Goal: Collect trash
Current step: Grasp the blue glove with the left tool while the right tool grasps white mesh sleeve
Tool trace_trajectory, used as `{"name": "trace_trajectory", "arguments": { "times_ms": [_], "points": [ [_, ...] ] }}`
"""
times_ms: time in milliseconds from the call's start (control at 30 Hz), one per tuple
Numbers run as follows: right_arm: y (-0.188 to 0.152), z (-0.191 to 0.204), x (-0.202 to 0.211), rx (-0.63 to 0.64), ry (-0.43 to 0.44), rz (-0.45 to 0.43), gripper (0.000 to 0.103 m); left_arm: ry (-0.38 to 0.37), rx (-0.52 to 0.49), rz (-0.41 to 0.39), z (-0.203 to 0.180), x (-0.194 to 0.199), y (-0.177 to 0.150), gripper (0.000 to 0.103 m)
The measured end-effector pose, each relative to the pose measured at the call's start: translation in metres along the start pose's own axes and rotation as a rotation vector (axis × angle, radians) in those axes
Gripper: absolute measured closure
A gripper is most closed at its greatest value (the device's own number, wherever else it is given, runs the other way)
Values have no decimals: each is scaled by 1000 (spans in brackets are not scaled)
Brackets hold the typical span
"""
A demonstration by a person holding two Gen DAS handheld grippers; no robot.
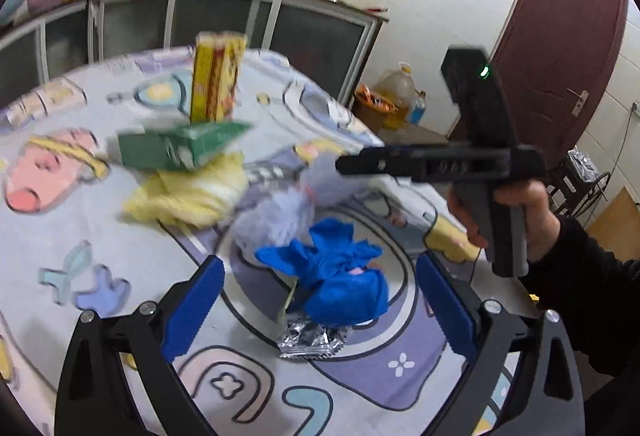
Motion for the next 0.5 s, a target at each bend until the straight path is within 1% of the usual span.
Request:
{"name": "trace_trajectory", "arguments": {
  "times_ms": [100, 133, 167, 233, 300, 367, 400, 433, 467, 500],
  "points": [
    [0, -3, -4, 4, -13, 13, 24, -8, -47, 9, -18, 1, 5, 10],
    [0, -4, -6, -2, -10, 17, 24, -17, -62, 22, -24, -4, 5, 10],
    [0, -5, -7, -6, -3, 19, 25, -10, -75, 43, -29, -14, 5, 10],
    [0, -5, -9, -5, -6, 21, 25, 10, -76, 72, -31, -27, 5, 10],
    [1, -4, -13, -2, -5, 28, 26, -8, -64, 90, -35, -40, 6, 10],
    [1, -3, -17, 10, -11, 36, 30, -7, -70, 98, -36, -47, 5, 10],
    [1, -2, -19, 18, -19, 41, 31, 3, -69, 105, -36, -52, 5, 12],
    [0, -1, -20, 22, -20, 44, 35, -1, -59, 110, -36, -55, 4, 15],
    [0, 0, -22, 25, -17, 52, 38, -7, -49, 118, -35, -58, 4, 22],
    [-1, 1, -24, 26, -14, 58, 40, -3, -43, 125, -34, -61, 3, 24]
  ]
}}
Point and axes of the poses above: each gripper's, at about its wrist camera, not at the fingertips, and x roughly against the way its jaws point, z to its left, y to its top, the point moved 2 cm from there along -x, roughly the way its jaws point, and after that the axes turned 11 degrees about -y, right-handed, at the moved point
